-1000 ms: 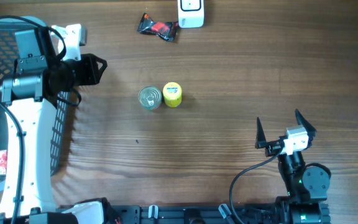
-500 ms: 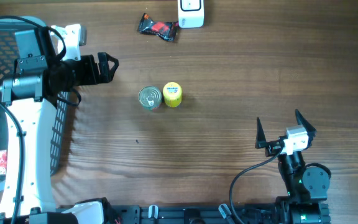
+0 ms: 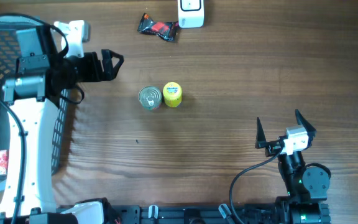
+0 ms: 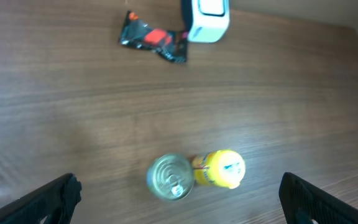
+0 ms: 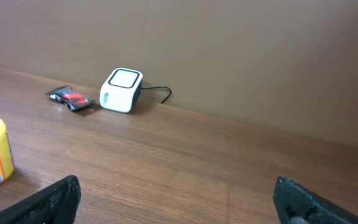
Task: Scan the item barcode
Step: 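Move the left gripper back into the basket toward the tissue pack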
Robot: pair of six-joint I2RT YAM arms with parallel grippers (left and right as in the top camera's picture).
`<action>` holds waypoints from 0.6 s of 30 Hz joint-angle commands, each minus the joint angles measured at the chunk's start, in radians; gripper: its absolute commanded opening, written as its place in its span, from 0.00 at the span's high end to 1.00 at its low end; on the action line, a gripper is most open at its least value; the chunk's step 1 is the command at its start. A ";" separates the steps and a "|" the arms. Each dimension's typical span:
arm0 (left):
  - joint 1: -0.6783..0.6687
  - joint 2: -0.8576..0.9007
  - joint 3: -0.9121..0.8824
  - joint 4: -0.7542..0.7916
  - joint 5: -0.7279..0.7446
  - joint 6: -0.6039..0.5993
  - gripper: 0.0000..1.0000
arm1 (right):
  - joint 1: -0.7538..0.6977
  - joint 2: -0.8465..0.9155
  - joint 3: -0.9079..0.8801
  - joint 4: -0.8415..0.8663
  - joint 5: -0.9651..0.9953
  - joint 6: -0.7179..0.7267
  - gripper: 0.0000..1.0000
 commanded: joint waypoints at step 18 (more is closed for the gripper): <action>-0.011 -0.035 0.464 -0.136 -0.795 -0.412 0.00 | 0.004 -0.001 -0.001 0.004 0.013 0.018 0.00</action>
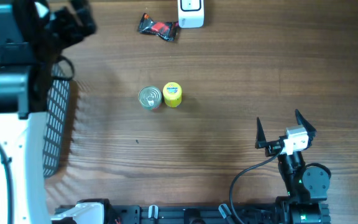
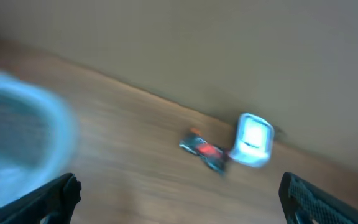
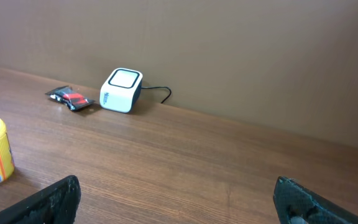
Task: Scan the item barcode
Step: 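Move the left gripper back into the basket toward the tissue pack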
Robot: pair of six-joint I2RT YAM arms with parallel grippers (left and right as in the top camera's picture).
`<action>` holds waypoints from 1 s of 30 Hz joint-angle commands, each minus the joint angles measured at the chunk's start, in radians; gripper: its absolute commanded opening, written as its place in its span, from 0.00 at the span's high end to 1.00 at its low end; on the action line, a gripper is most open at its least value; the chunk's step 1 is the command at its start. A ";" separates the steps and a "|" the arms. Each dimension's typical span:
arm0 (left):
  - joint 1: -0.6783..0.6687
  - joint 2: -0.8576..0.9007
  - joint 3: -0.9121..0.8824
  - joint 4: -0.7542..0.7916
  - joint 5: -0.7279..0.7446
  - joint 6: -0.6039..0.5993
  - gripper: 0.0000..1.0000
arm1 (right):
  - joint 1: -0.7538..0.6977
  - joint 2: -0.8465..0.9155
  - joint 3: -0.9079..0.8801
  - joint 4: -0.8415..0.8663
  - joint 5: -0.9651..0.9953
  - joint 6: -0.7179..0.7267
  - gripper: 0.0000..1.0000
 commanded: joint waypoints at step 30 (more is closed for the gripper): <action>0.670 -0.068 -0.178 -0.333 0.132 0.426 0.00 | 0.004 -0.001 -0.001 0.003 0.013 0.019 0.00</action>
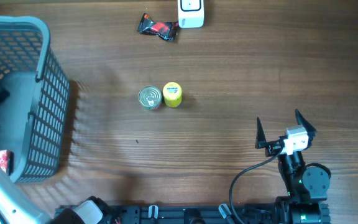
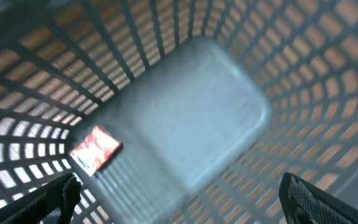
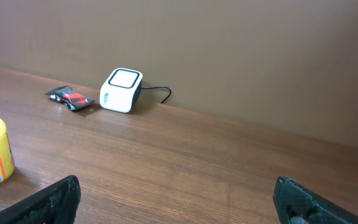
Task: Scan the item barcode
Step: 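Move the left gripper back into the basket toward the tissue pack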
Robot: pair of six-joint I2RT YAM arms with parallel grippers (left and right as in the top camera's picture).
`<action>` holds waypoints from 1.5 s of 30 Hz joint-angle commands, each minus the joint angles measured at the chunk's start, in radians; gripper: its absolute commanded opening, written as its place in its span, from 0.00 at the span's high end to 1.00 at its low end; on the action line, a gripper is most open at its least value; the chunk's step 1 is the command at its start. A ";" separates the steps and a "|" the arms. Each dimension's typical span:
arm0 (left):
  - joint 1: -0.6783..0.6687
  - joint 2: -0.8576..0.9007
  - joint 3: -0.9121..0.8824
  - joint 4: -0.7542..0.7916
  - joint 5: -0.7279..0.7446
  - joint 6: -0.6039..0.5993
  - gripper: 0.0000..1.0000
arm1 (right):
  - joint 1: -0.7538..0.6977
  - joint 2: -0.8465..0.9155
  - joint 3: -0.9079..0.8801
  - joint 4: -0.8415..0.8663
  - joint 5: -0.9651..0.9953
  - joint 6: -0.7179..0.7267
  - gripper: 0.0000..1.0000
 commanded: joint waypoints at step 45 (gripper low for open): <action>0.092 0.080 -0.109 0.090 -0.065 0.220 0.00 | 0.004 -0.001 -0.001 0.003 0.013 0.019 0.00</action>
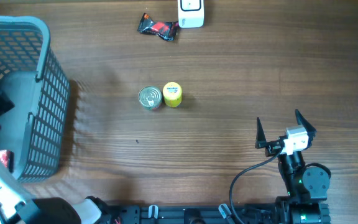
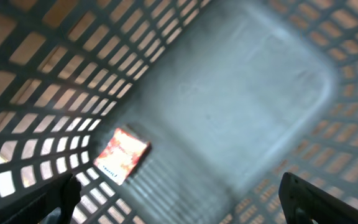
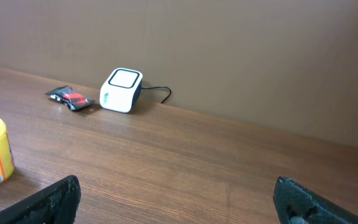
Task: Scan the item barcode
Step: 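Move the left gripper back into the basket toward the tissue pack, then lower the left gripper onto the red Kleenex tissue pack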
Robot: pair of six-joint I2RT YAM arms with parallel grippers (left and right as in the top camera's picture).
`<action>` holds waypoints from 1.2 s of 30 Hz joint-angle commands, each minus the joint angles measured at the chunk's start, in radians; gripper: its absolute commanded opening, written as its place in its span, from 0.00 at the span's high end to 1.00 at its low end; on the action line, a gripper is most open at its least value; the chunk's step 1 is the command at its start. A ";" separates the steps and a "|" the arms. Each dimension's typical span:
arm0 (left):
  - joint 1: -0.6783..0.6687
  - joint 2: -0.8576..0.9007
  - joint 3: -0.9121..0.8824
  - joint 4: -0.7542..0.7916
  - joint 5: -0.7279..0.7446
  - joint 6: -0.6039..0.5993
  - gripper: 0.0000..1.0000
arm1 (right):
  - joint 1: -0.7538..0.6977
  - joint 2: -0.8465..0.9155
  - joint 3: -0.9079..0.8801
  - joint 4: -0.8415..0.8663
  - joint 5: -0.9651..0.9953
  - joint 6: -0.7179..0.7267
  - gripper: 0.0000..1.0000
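My left gripper [image 2: 179, 208] hangs open inside the grey mesh basket [image 1: 48, 93] at the table's left, its black fingers [image 2: 61, 194] wide apart with nothing between them. Below it, on the basket floor, lies a red-orange packet [image 2: 122, 155], partly visible from overhead [image 1: 2, 159]. The white barcode scanner [image 1: 191, 12] stands at the far edge of the table, also seen from the right wrist [image 3: 123, 90]. My right gripper [image 1: 284, 132] rests open at the front right, holding nothing.
A black-and-red snack packet [image 1: 158, 28] lies just left of the scanner. A tin can [image 1: 150, 98] and a yellow tub [image 1: 172, 94] stand side by side mid-table. The basket's walls [image 2: 55, 81] surround the left gripper.
The left gripper has come lower into the basket; the red-orange packet looks larger and sits nearer the view's middle. The right arm has not moved.
The left gripper was open over the table, right of the basket, facing the can and tub. Then it was at the basket's far side, looking toward the scanner. Then it pointed down into the basket, and now hangs lower above the packet.
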 commanded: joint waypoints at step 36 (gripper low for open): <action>0.167 0.092 -0.423 0.277 -0.023 0.476 0.00 | 0.004 -0.001 -0.001 0.004 0.013 0.018 0.00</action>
